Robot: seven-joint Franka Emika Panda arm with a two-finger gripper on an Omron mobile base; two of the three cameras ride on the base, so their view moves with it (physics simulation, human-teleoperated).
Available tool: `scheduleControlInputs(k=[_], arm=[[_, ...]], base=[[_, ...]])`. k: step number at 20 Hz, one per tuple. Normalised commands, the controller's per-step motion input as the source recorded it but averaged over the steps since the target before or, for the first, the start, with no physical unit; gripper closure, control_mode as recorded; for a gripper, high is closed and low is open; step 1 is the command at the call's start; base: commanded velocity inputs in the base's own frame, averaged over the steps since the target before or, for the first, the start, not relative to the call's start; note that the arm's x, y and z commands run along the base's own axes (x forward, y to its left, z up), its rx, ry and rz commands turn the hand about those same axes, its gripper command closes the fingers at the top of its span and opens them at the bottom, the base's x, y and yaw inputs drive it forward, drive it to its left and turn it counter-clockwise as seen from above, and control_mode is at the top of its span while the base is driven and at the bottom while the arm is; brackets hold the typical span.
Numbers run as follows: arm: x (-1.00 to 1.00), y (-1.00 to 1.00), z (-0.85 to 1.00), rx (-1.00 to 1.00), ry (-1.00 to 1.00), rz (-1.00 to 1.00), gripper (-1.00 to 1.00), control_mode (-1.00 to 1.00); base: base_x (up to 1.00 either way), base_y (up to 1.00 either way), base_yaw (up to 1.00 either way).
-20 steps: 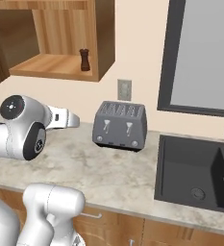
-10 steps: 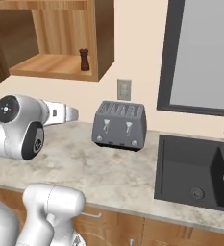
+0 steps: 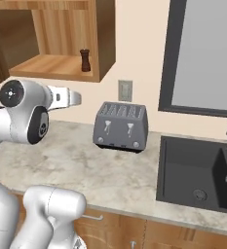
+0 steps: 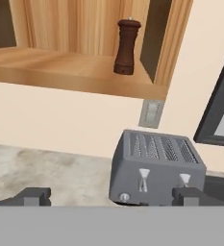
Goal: Take 2 condiments from the cabinet and move them on the counter near the stove.Make sure the condiments are lined up with each other, next to each other.
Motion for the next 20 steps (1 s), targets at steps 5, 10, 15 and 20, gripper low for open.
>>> scheduleControlInputs(k=[5,10,15,20], arm=[[0.25,0.05,0.48,-0.01,0.01,0.0,-1.0,-1.0],[0.26,0.02,0.25,0.0,0.05,-0.05,-1.0,-1.0],[0.2,0.04,0.16,0.0,0.0,-0.13,-1.0,-1.0],[0.29,0.11,0.01,0.02,0.0,-0.15,-1.0,-1.0]], base=[[0.0,0.0,0.0],[0.0,0.0,0.0],[0.0,0.0,0.0],[0.0,0.0,0.0]])
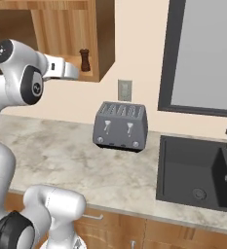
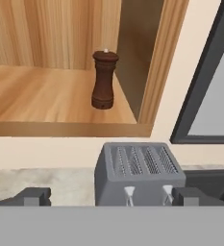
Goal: Take 2 condiments from the cabinet and move them on the counter near the stove.Make sure the condiments are lined up with each other, next to each other.
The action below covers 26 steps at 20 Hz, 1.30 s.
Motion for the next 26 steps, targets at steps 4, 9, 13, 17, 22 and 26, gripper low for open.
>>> scheduleControlInputs(k=[4,9,13,17,22,26], arm=[[0.22,0.13,0.01,0.04,0.0,-0.12,-1.0,-1.0],[0.19,0.0,0.06,0.01,0.0,-0.01,-1.0,-1.0],[0.22,0.0,0.14,0.0,0.01,0.0,-1.0,-1.0],[0.34,0.0,0.04,0.0,0.0,0.0,-1.0,-1.0],[0.32,0.0,0.0,0.0,-0.02,0.0,-1.0,-1.0],[0.29,0.0,-0.02,0.0,-0.09,-0.03,-1.0,-1.0]], base=[[0.0,0.0,0.0],[0.0,0.0,0.0],[0.0,0.0,0.0],[0.0,0.0,0.0],[0.0,0.0,0.0],[0.0,0.0,0.0]])
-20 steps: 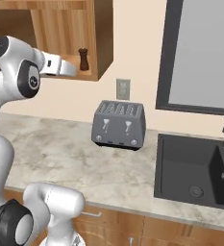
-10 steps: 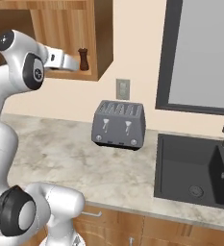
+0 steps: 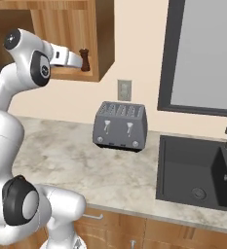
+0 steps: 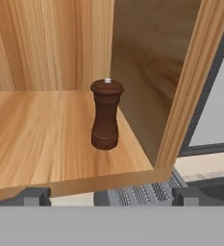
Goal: Take 2 condiments from the cabinet and move them on the counter near the stove.Make sure the condiments are lined up with each other, next to each other.
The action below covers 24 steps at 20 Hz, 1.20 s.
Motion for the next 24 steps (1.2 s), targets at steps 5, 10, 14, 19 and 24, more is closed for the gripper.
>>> scheduleControlInputs(k=[5,10,14,19,24], arm=[[0.22,0.0,0.0,0.0,-0.01,-0.07,-1.0,-1.0],[0.23,0.0,0.0,0.0,0.03,-0.06,-1.0,-1.0],[0.23,0.0,0.0,0.0,0.04,-0.05,-1.0,-1.0],[0.27,0.0,0.0,0.0,0.03,-0.04,-1.0,-1.0],[0.29,0.0,0.0,0.0,0.0,-0.04,-1.0,-1.0]], base=[[0.0,0.0,0.0],[0.0,0.0,0.0],[0.0,0.0,0.0],[0.0,0.0,0.0],[0.0,0.0,0.0]])
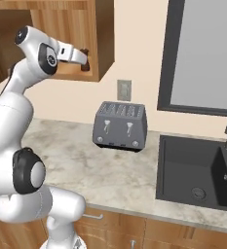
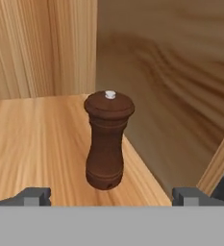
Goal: Take 2 condiments from the cabinet and move them on the counter near the stove.Make sure the condiments are lined up with each other, next to each other.
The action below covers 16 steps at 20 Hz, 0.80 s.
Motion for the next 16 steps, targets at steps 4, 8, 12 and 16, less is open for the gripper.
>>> scheduleControlInputs(k=[4,8,12,16], arm=[[0.22,0.0,0.0,0.0,0.0,-0.04,-1.0,-1.0],[0.18,0.0,-0.01,0.0,0.0,-0.04,-1.0,-1.0],[0.07,-0.11,-0.08,0.0,0.0,-0.04,-1.0,-1.0],[0.02,-0.2,-0.1,0.0,0.0,-0.04,-1.0,-1.0]], base=[[0.0,0.0,0.0],[0.0,0.0,0.0],[0.0,0.0,0.0],[0.0,0.0,0.0]])
